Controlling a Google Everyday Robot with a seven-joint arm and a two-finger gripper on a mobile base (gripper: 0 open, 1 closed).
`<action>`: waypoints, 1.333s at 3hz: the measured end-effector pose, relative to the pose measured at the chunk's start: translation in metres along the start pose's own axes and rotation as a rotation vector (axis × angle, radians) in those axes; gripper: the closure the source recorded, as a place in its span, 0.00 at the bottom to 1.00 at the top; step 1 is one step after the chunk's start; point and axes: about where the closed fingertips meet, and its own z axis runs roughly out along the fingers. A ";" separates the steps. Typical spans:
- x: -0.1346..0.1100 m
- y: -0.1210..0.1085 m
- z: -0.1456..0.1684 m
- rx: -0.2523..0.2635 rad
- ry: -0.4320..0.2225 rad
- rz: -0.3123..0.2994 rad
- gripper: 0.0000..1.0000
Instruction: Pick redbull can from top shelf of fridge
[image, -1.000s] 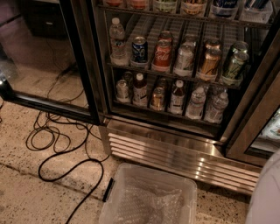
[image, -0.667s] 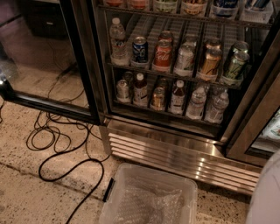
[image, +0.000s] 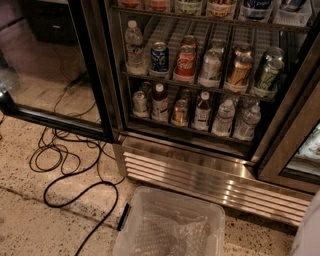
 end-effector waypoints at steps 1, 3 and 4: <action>0.007 -0.001 -0.017 0.004 0.037 -0.018 1.00; 0.027 -0.011 -0.027 0.027 0.130 -0.028 1.00; 0.038 -0.020 -0.027 0.038 0.182 -0.013 1.00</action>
Offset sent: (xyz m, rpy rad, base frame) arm -0.0622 0.0166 -0.0125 0.0778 0.2179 0.0192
